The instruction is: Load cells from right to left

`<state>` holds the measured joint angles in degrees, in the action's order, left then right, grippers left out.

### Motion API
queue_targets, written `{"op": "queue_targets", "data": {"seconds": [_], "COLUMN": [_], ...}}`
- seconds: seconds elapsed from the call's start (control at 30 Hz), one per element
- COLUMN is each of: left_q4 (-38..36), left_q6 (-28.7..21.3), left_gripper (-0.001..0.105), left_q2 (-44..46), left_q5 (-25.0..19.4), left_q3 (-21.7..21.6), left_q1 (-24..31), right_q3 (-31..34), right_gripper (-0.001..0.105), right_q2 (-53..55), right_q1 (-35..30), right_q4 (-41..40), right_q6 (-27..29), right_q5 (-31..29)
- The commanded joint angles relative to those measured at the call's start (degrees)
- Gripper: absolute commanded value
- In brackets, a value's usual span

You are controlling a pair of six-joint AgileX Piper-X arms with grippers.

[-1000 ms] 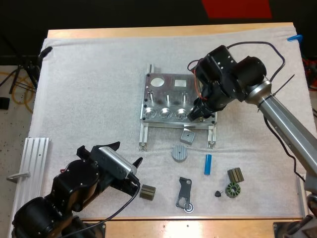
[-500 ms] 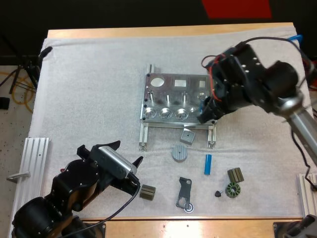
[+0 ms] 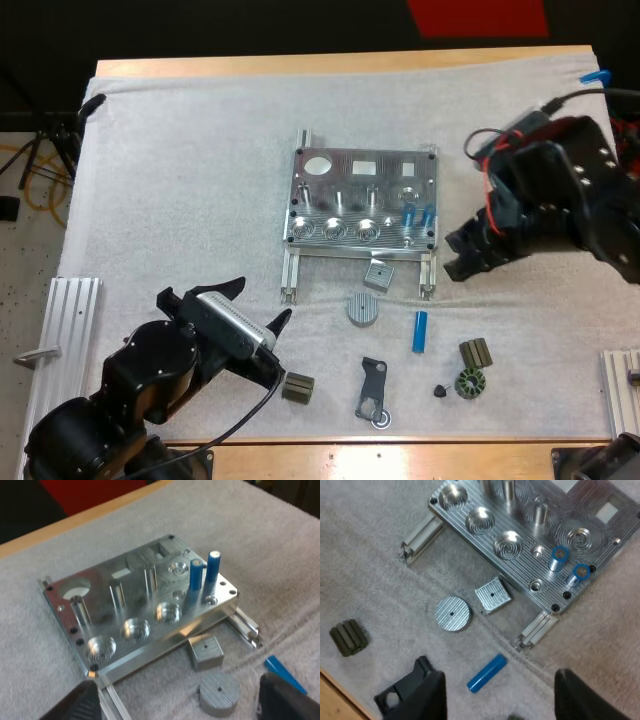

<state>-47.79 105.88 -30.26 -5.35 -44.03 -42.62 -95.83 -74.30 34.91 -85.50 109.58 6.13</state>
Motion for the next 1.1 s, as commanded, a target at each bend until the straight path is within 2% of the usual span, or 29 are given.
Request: {"op": "queue_targets", "data": {"seconds": [0.0,0.43,0.63,0.9,1.07], "left_q4": [1.26,1.83,1.84,5.84,6.99], "left_q6": [0.01,0.01,0.01,0.35,5.04], "left_gripper": [0.064,0.064,0.064,0.064,0.064], "left_q2": [0.06,-4.06,-6.86,-12.75,-19.34], "left_q5": [0.03,3.06,6.10,6.16,5.35], "left_q3": [-0.54,-0.54,-0.54,-1.28,-2.89], "left_q1": [-0.16,-0.16,-0.65,-5.73,-9.16], "right_q3": [1.38,15.12,19.35,23.74,25.52], "right_gripper": [0.048,0.048,0.048,0.048,0.048], "right_q2": [1.73,16.21,22.54,28.48,31.58], "right_q1": [-0.04,-0.04,-0.04,-0.04,-0.04], "right_q4": [-1.40,-2.37,-2.37,-3.19,-3.47], "right_q6": [-1.20,-3.76,-4.40,-5.98,-7.54], "right_q5": [0.52,-0.05,-6.13,-6.13,-6.45]}}
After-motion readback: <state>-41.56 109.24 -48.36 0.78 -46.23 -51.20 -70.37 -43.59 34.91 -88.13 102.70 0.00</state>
